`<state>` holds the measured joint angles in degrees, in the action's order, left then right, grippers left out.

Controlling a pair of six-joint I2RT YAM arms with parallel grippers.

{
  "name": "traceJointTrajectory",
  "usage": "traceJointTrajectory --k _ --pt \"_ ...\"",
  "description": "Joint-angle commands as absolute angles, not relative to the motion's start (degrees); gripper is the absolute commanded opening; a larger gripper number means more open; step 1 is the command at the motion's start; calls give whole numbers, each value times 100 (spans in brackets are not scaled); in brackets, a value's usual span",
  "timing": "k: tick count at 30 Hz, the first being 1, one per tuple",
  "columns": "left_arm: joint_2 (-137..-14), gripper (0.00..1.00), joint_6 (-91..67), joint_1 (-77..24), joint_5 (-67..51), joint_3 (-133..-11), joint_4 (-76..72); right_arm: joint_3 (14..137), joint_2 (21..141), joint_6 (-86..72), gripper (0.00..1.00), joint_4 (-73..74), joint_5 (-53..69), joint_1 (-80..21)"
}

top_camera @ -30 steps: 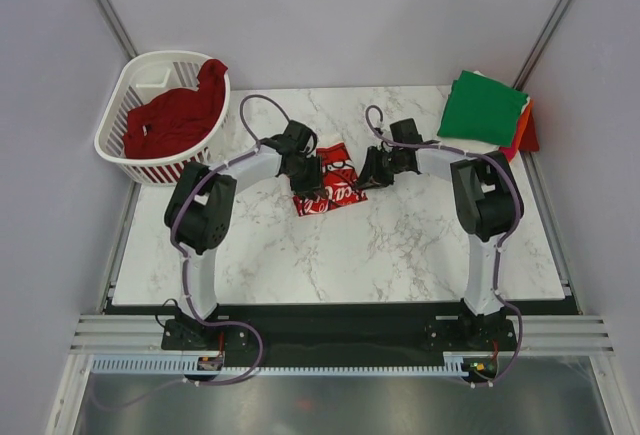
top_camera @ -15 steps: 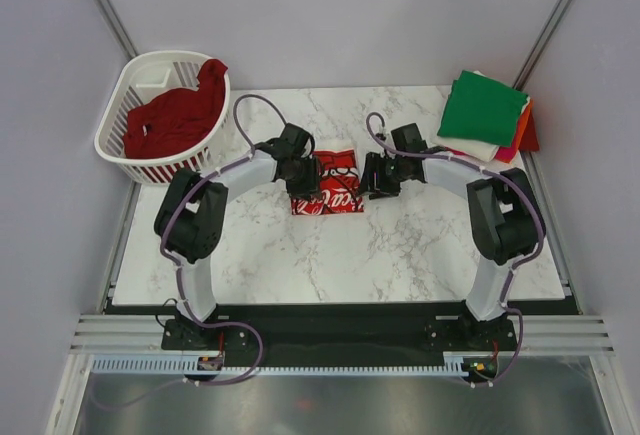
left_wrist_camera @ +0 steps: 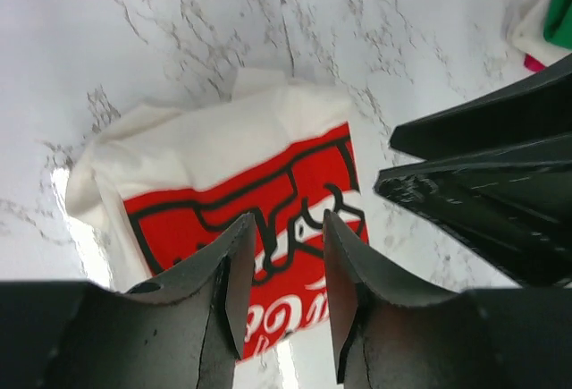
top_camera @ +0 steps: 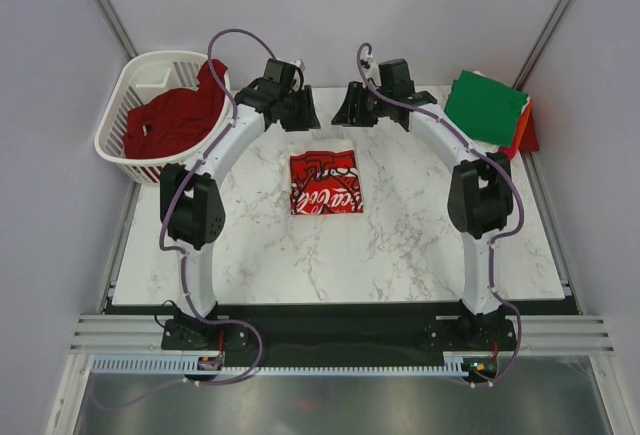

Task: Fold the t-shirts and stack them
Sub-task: Fold the tshirt

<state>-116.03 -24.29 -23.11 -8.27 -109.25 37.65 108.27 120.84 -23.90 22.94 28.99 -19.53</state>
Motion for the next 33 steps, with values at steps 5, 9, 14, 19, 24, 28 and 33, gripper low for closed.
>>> traceJointTrajectory --k 5,9,14,19,24,28,33 --pt "-12901 43 -2039 -2013 -1028 -11760 4157 11584 13542 -2391 48 2443 3023 -1653" --pt "-13385 42 -1978 -1899 -967 -11760 4157 11383 13930 -2426 46 2303 3067 -1337" --pt "-13912 41 -1925 -1837 -809 -11760 4157 10960 14062 -2496 45 2013 3111 -1143" --pt "-14045 41 -1969 -1793 -870 -11812 4157 10969 14002 -2487 47 2013 3138 -1125" --pt "-13571 47 -2013 -1793 -1124 -11900 4166 10392 13343 -2470 94 1908 3234 -1125" --pt "-12913 57 -2056 -1802 -1186 -11953 4210 9739 12937 -2575 98 1415 3594 -1116" --pt "-12122 58 -2109 -1863 -1021 -11674 4604 9615 13112 -2601 98 1362 3332 -1116"
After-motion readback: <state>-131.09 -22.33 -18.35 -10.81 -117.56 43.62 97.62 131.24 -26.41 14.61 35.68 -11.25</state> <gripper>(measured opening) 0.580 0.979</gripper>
